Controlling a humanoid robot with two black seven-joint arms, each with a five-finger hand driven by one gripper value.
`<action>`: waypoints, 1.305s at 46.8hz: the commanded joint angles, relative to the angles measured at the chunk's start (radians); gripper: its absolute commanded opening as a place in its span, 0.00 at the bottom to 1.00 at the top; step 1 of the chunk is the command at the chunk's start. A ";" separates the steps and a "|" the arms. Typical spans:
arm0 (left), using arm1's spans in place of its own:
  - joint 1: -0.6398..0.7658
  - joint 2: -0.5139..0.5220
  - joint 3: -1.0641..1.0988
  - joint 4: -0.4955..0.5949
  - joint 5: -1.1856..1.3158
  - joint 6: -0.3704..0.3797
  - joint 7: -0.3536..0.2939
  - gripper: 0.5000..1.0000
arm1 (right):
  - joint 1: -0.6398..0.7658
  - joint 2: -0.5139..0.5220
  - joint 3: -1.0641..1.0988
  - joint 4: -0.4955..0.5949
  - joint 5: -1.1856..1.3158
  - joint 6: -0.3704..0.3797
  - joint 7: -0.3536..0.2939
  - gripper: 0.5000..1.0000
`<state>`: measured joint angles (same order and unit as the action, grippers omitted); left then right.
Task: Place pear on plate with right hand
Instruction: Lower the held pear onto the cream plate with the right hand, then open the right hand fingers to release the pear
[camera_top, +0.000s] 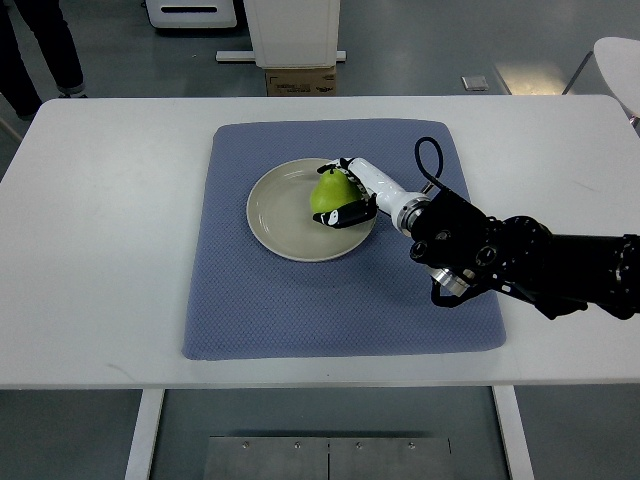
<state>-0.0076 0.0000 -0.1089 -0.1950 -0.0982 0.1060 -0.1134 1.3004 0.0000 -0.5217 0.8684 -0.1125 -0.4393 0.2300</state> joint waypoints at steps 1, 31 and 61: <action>0.000 0.000 0.000 0.000 0.000 0.000 0.000 1.00 | -0.003 0.000 0.003 0.000 0.000 -0.002 0.000 0.00; 0.000 0.000 0.000 0.000 0.000 0.000 0.000 1.00 | -0.006 0.000 0.043 0.014 0.000 -0.012 0.011 1.00; 0.000 0.000 0.000 0.000 0.000 0.000 0.000 1.00 | 0.115 0.000 0.117 0.096 0.000 -0.012 0.019 1.00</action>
<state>-0.0077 0.0000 -0.1089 -0.1947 -0.0982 0.1060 -0.1138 1.4073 0.0000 -0.4210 0.9648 -0.1121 -0.4509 0.2487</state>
